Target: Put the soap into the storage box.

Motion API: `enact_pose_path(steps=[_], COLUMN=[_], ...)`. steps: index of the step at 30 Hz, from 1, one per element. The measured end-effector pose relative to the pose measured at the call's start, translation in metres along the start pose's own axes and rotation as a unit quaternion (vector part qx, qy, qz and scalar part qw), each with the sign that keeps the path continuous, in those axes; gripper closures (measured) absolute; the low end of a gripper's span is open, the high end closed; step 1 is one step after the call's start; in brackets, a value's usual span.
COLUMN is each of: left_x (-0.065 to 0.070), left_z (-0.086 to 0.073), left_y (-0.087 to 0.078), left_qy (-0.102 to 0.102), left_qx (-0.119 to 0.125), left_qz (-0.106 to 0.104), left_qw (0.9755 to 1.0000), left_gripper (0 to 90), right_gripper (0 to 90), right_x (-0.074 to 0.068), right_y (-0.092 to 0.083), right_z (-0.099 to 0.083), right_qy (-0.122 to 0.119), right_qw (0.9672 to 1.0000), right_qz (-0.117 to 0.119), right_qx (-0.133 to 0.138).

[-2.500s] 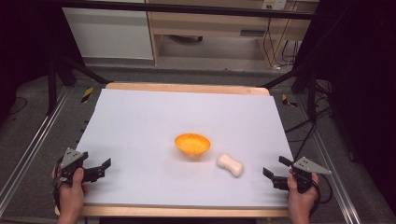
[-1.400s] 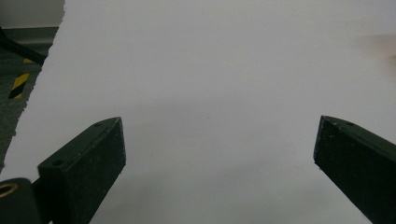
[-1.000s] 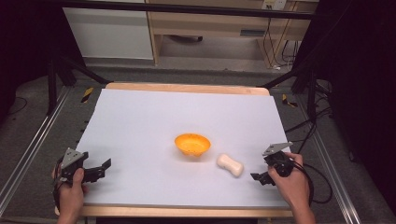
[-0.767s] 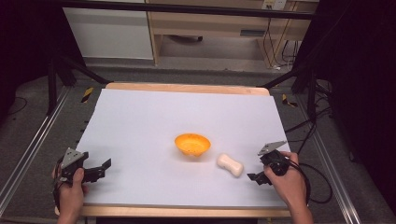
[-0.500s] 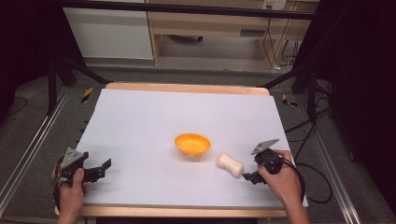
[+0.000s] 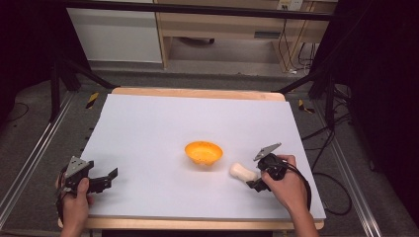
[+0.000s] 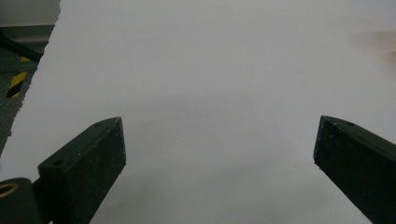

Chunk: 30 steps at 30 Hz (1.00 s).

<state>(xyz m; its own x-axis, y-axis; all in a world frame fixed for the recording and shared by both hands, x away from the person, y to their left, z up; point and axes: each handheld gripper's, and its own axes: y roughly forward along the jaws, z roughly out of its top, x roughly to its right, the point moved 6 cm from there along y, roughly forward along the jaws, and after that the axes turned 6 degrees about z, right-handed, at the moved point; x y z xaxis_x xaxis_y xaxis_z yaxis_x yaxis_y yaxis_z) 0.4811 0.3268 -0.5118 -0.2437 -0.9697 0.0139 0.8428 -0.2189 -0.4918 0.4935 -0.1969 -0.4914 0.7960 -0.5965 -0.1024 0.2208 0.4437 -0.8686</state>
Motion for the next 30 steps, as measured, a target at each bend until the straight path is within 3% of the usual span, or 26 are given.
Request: enact_pose_path(steps=[11, 20, 30], left_x=[0.0, 0.0, 0.0], left_z=[0.0, 0.0, 0.0], left_y=[0.0, 0.0, 0.0], left_qy=[0.0, 0.0, -0.001], left_qx=[0.0, 0.0, 0.0], left_qz=[0.0, 0.0, -0.001], left_qw=[1.0, 1.0, 1.0], left_gripper=[1.8, 1.8, 1.8], right_gripper=[17.1, 29.6, 34.3], right_x=[-0.003, -0.005, -0.007], right_y=[0.01, 0.015, 0.02], right_z=[0.013, 0.022, 0.026], right_qy=[-0.006, -0.003, -0.005], right_qw=[1.0, 1.0, 0.9997], right_qz=[0.001, 0.007, 0.011], right_qx=[-0.004, -0.003, -0.019])
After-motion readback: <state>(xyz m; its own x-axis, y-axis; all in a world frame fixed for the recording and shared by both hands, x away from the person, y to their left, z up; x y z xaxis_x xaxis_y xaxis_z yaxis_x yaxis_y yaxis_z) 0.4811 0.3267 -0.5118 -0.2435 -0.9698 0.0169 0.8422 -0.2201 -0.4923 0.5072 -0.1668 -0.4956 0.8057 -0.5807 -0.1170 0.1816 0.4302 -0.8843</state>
